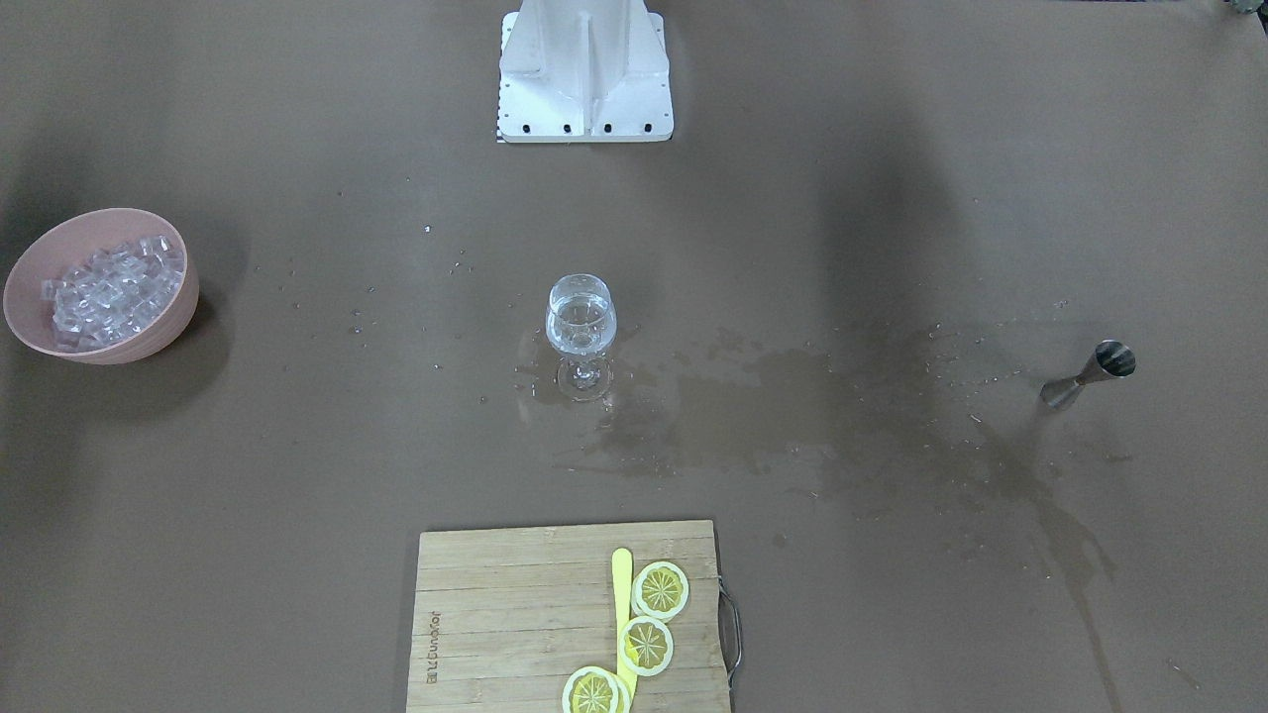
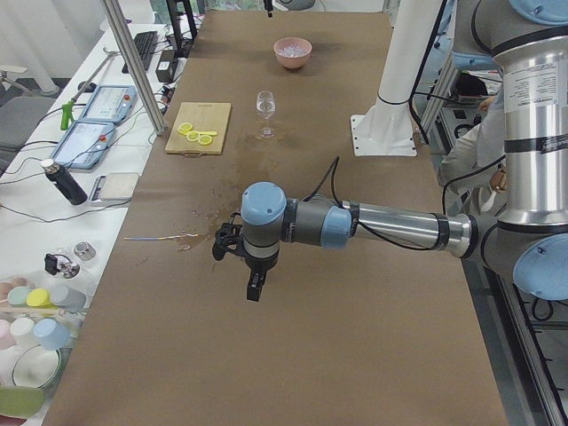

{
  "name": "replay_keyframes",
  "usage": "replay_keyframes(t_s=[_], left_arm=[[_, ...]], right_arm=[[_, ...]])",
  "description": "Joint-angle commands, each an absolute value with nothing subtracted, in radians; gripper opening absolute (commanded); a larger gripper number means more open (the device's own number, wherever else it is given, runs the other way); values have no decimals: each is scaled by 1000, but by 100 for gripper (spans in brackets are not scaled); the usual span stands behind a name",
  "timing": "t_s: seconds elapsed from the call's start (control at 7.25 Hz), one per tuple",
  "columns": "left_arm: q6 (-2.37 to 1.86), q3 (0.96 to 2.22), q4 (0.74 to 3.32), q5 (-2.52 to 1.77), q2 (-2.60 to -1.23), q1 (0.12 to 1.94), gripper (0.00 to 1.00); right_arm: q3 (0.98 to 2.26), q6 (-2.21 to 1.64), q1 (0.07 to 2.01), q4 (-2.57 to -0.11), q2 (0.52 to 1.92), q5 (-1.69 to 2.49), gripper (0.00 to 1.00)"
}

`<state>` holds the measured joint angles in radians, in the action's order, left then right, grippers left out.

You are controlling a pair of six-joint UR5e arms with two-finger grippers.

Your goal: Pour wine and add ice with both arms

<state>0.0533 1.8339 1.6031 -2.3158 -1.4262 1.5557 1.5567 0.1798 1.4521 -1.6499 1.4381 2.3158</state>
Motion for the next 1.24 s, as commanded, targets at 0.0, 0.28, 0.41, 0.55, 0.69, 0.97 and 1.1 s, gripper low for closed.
replay_keyframes(t_s=[0.0, 0.28, 0.41, 0.55, 0.69, 0.97, 1.1], left_arm=[[52, 1844, 1629, -2318, -1425, 1555, 98], [46, 1841, 1721, -2318, -1411, 1555, 98], [28, 1842, 1723, -2318, -1411, 1555, 98], [-12, 1841, 1764, -2318, -1417, 1555, 98], [-18, 1833, 1842, -2318, -1417, 1554, 98], [-50, 1819, 1954, -2393, -1393, 1552, 98], [-86, 1749, 2100, -2388, -1394, 1549, 98]], right_arm=[[1560, 179, 1453, -1609, 1443, 2312, 100], [1566, 178, 1453, -1586, 1459, 2316, 100], [1565, 179, 1453, -1559, 1460, 2313, 100], [1565, 172, 1453, -1555, 1460, 2313, 100], [1565, 151, 1453, -1554, 1460, 2318, 100], [1563, 120, 1448, -1534, 1457, 2319, 100], [1559, 120, 1445, -1534, 1459, 2321, 100]])
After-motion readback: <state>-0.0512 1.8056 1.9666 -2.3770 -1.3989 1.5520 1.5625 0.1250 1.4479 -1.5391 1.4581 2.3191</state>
